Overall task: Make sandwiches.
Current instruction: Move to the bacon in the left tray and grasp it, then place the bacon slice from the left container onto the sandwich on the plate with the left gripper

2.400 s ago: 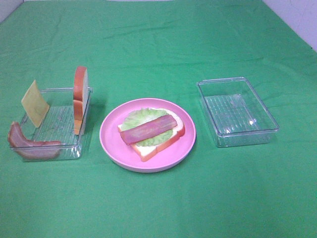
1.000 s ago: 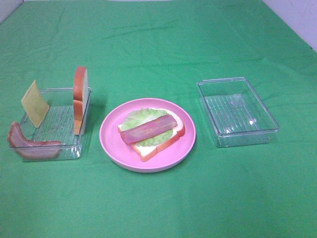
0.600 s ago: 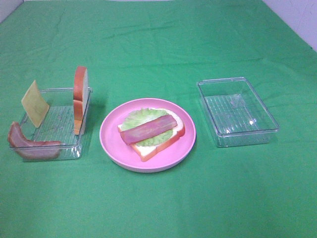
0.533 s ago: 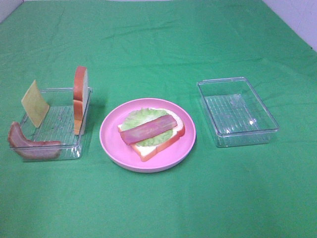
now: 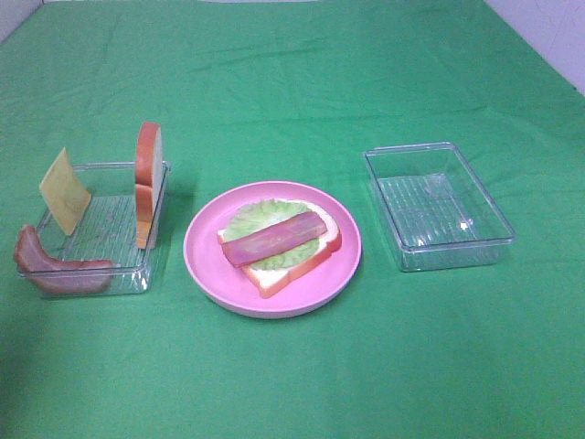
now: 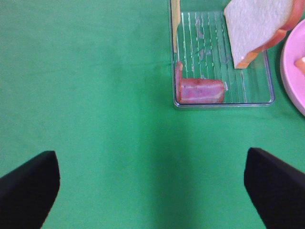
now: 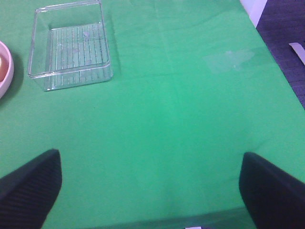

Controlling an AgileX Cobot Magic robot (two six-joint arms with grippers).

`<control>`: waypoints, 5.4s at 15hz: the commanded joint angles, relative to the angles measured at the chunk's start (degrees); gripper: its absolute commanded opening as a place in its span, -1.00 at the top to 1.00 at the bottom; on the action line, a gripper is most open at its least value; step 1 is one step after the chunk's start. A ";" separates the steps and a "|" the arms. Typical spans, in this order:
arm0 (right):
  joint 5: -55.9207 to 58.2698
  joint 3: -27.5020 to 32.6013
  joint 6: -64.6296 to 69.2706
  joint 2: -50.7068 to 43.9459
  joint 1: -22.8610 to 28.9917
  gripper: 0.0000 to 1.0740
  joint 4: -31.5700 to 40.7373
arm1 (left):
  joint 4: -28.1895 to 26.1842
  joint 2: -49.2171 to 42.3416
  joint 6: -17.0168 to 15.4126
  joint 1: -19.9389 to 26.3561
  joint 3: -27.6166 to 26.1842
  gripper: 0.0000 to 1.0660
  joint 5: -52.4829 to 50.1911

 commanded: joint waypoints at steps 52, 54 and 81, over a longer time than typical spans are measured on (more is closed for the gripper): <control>-0.52 0.23 -0.46 -1.95 -0.29 -0.80 0.17 | -0.57 47.90 -10.77 -8.08 -38.39 1.00 17.93; -0.52 0.23 -0.46 -1.95 -0.29 -0.80 0.17 | -0.69 46.41 -10.77 -8.08 -44.58 1.00 23.15; -0.52 0.23 -0.46 -1.95 -0.29 -0.80 0.17 | -35.24 72.54 5.50 -34.66 -55.18 1.00 1.03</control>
